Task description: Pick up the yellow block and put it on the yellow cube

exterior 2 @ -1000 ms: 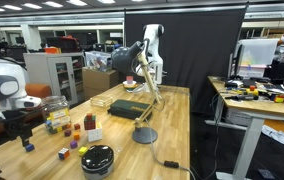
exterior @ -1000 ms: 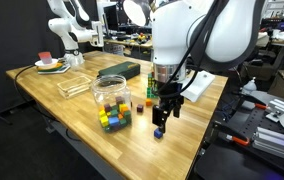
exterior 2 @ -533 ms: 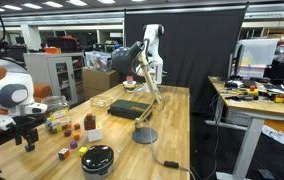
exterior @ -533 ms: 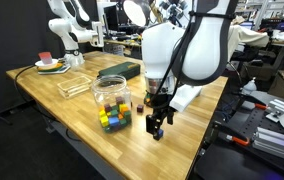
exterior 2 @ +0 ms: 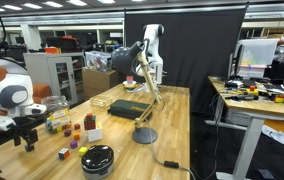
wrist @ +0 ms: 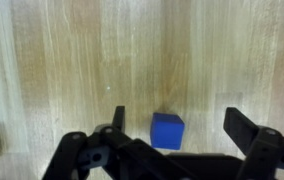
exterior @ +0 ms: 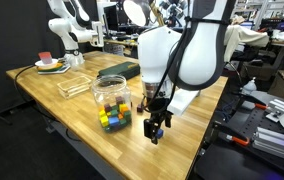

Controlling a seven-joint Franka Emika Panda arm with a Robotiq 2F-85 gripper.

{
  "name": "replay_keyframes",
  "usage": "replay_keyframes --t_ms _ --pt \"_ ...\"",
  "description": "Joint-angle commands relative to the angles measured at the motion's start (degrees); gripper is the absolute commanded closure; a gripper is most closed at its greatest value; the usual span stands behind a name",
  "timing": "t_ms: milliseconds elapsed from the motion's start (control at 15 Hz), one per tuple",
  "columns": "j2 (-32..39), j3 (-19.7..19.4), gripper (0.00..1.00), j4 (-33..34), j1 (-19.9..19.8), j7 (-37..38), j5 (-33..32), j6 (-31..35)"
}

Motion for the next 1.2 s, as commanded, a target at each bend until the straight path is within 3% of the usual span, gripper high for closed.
replay_keyframes --t_ms 0,400,533,667,1133 --pt "0.7 -1.4 0.00 1.4 1.6 -1.3 0.7 -2.1" --pt "0.9 -2.3 0.03 2.3 2.2 -1.6 0.2 -1.8" --pt "1.0 -2.8 0.27 2.5 2.8 -1.2 0.0 -1.3" --pt "1.0 -2.9 0.36 2.6 2.9 -1.3 0.1 -1.3" --pt "0.5 -3.9 0.86 2.4 3.7 -1.0 -0.2 -1.1"
